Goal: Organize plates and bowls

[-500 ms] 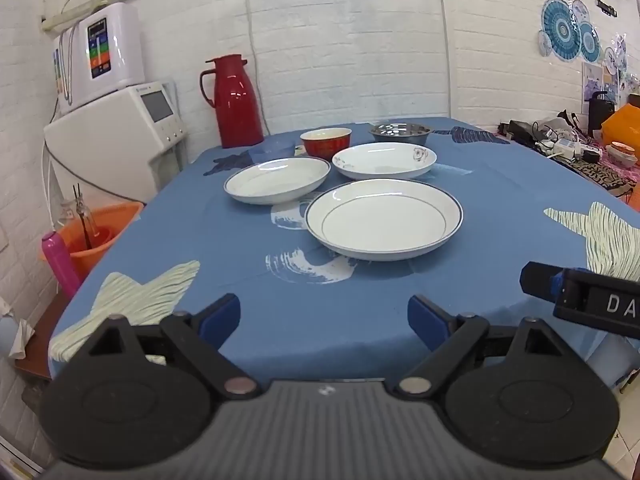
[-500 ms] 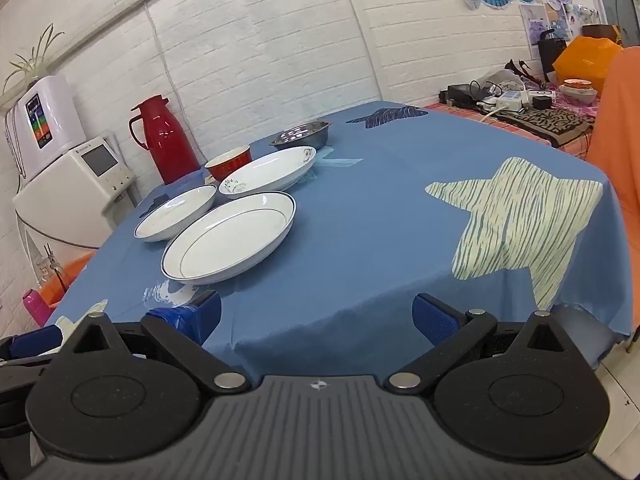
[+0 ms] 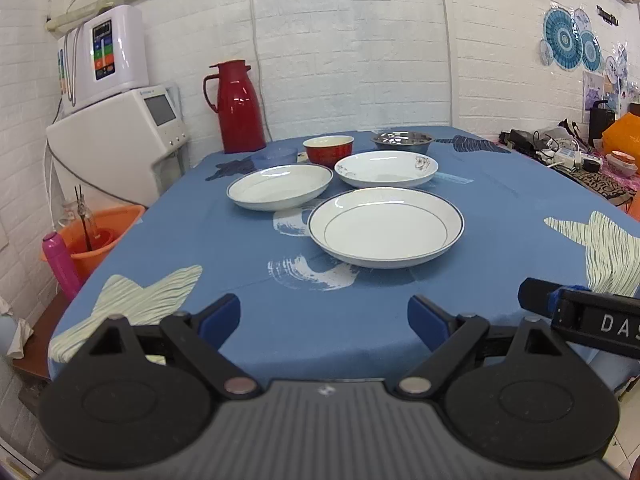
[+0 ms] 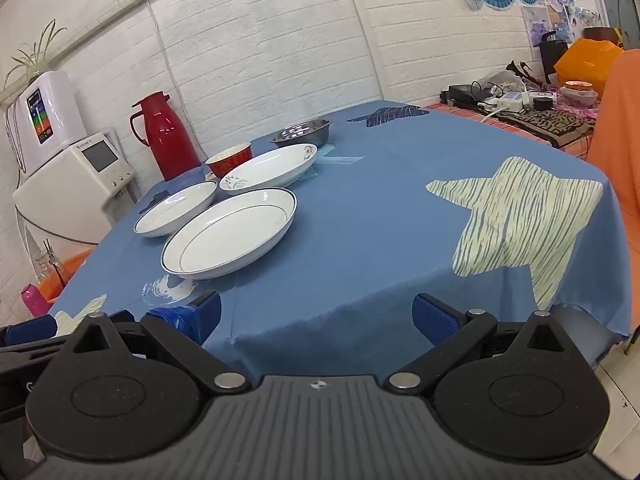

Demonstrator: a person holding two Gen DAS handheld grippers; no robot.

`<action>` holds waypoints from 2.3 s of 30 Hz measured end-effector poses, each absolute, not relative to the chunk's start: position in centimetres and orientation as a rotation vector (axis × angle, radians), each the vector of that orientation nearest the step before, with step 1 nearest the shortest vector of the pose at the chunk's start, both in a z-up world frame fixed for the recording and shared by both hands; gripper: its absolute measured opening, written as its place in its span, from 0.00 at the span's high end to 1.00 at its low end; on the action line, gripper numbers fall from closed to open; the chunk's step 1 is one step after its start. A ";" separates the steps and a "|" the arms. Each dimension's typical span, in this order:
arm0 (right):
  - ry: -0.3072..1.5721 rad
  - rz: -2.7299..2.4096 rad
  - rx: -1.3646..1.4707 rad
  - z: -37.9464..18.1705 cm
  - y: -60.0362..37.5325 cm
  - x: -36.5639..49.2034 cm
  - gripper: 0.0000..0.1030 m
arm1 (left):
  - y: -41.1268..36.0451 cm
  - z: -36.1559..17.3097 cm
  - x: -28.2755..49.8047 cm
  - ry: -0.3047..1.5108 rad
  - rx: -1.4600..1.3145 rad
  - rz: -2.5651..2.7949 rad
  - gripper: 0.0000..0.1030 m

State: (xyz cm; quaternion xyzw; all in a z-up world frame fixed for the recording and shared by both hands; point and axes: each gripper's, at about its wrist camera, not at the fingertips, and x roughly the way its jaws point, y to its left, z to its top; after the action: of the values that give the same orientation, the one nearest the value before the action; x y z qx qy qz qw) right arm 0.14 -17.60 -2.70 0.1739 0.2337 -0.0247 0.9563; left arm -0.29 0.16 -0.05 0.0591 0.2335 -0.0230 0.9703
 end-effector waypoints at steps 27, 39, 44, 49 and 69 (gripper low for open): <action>0.482 -0.040 0.350 -2.8 -17.2 0.2 0.13 | 0.8 0.2 -0.3 0.466 0.108 -0.007 0.13; 0.482 -0.039 0.347 -2.9 -17.0 0.1 0.13 | 1.1 0.1 -0.3 0.469 0.087 -0.007 0.13; 0.486 -0.034 0.341 -2.9 -17.0 0.2 0.13 | 0.9 0.0 -0.3 0.473 0.096 -0.007 0.13; 0.489 -0.031 0.340 -2.9 -16.8 0.2 0.13 | 0.9 0.1 -0.3 0.467 0.098 -0.011 0.13; 0.515 -0.051 0.304 -2.6 -16.7 1.5 0.13 | 2.8 0.2 3.4 0.529 0.070 0.012 0.13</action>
State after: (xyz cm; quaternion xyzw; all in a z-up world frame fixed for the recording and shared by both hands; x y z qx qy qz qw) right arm 1.48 -16.73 -2.61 0.1497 0.2537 -0.0251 0.9553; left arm 3.37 2.83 0.21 0.0344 0.2613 0.0059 0.9646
